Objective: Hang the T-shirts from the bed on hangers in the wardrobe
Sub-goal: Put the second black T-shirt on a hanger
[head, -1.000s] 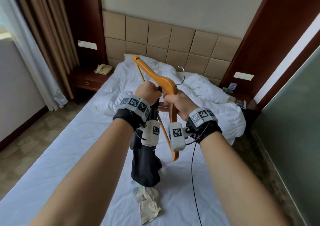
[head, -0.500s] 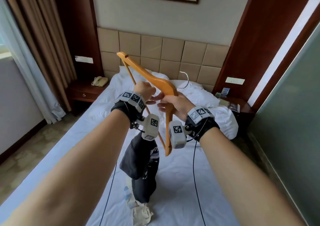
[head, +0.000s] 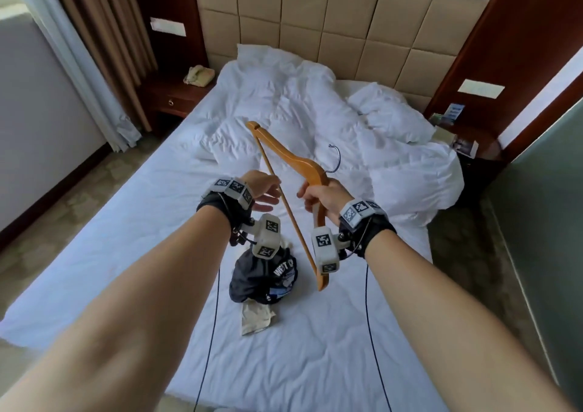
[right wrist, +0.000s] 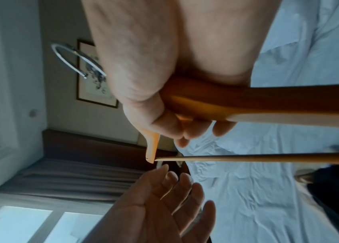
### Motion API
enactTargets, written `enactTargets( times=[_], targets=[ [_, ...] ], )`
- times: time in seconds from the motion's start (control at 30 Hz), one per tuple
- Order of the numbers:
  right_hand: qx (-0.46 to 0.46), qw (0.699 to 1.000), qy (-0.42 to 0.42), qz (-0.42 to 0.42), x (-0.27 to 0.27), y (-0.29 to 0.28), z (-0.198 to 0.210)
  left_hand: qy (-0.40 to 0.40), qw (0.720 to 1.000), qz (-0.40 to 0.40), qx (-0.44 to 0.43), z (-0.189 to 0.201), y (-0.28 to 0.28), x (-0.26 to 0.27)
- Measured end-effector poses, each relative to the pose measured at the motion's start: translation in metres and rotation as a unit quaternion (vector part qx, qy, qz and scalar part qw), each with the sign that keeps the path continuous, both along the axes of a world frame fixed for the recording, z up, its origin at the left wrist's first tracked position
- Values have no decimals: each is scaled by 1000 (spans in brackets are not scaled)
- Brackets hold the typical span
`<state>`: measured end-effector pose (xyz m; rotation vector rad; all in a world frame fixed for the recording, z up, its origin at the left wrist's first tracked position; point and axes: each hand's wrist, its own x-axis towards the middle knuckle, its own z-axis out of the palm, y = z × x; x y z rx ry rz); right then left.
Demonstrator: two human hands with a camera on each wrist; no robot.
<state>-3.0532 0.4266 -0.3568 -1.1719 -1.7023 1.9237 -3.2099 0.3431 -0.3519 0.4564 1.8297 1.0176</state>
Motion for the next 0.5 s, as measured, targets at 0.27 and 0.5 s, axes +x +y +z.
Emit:
enactTargets(
  times=[0.27, 0.5],
  targets=[
    [-47, 992, -108, -36, -34, 27, -112, -59, 995, 19, -82, -135, 11, -48],
    [-87, 982, -150, -68, -66, 47, -203, -105, 982, -3, -157, -257, 21, -79]
  ],
)
